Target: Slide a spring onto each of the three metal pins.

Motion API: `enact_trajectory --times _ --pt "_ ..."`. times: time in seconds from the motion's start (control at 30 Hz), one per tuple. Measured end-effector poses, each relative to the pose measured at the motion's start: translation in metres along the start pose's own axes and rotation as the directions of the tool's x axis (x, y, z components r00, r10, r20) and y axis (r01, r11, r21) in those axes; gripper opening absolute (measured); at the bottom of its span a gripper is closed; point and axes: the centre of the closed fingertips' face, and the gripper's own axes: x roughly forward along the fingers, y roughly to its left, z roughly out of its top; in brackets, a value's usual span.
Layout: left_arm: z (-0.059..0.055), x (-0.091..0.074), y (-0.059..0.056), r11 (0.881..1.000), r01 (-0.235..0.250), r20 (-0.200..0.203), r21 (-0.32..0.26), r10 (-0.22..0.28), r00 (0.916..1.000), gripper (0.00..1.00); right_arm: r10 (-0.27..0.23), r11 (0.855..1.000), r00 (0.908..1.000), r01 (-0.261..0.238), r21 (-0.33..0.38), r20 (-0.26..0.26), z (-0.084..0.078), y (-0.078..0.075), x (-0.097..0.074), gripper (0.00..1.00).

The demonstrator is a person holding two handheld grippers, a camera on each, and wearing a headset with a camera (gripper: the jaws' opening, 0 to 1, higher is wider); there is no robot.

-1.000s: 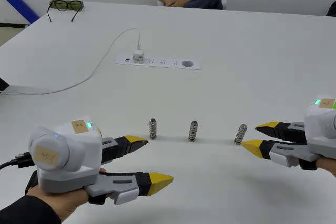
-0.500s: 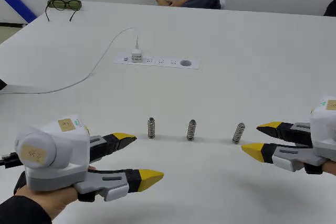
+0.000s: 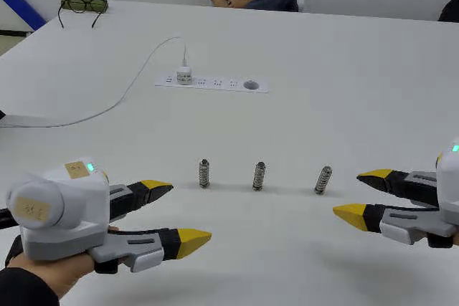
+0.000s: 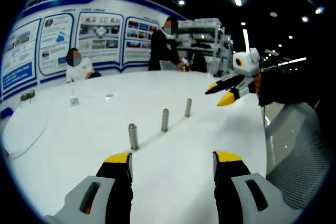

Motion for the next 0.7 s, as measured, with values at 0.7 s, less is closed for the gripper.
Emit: enact_trajectory --times 0.7 --pt "-0.005 -0.008 0.013 0.999 -0.037 -0.002 -0.023 0.036 0.9993 0.66 -0.013 1.000 0.9998 0.013 0.004 0.013 -0.004 0.001 -0.015 0.52"
